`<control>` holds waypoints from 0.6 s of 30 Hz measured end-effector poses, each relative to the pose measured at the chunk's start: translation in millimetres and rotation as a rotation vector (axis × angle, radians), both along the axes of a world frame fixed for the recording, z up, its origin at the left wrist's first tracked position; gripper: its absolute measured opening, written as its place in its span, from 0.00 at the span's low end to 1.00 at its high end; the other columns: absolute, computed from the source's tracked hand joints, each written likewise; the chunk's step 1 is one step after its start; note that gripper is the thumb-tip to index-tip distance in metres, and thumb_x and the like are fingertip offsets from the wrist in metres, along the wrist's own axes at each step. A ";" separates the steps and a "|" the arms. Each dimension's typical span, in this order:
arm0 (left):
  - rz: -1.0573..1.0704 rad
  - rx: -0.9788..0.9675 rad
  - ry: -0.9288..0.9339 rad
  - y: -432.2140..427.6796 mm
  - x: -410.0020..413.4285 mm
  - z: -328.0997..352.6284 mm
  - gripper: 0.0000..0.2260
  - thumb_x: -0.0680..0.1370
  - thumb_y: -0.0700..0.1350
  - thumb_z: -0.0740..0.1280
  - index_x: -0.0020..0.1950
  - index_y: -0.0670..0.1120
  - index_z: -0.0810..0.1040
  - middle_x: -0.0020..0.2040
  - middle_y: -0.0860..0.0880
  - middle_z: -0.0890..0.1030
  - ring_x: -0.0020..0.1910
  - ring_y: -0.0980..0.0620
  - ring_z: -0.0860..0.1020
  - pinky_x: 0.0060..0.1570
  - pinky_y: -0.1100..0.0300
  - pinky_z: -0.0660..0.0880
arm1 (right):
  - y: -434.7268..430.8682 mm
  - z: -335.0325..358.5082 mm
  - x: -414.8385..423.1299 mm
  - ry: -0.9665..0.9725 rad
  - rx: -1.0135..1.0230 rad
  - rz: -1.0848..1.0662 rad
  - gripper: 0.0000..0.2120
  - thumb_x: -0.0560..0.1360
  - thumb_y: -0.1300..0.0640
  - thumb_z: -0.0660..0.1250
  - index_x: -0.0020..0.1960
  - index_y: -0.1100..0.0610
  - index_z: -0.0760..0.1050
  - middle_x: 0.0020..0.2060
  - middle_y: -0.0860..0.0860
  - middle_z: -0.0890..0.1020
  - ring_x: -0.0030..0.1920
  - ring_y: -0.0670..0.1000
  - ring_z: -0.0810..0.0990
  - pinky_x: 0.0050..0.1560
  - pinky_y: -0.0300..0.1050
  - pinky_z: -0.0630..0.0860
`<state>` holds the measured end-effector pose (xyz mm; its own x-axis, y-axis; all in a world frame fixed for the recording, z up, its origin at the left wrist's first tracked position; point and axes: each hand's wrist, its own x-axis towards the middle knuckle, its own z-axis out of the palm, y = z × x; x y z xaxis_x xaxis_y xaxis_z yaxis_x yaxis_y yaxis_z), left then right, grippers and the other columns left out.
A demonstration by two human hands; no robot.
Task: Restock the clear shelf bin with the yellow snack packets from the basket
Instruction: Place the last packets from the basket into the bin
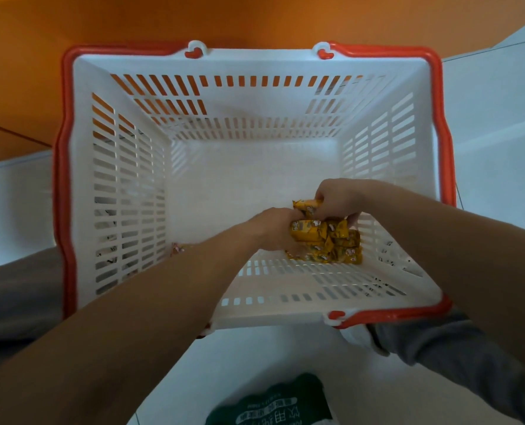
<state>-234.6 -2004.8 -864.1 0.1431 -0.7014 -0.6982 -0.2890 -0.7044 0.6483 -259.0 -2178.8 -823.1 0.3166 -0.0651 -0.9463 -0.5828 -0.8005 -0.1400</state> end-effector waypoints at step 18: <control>1.039 -0.160 0.188 48.0 72.7 149.1 0.08 0.76 0.52 0.76 0.51 0.52 0.82 0.49 0.48 0.85 0.38 0.52 0.85 0.31 0.60 0.80 | 16.2 126.8 31.2 -0.518 0.422 -0.897 0.09 0.74 0.58 0.71 0.54 0.56 0.81 0.43 0.52 0.86 0.39 0.50 0.86 0.40 0.46 0.82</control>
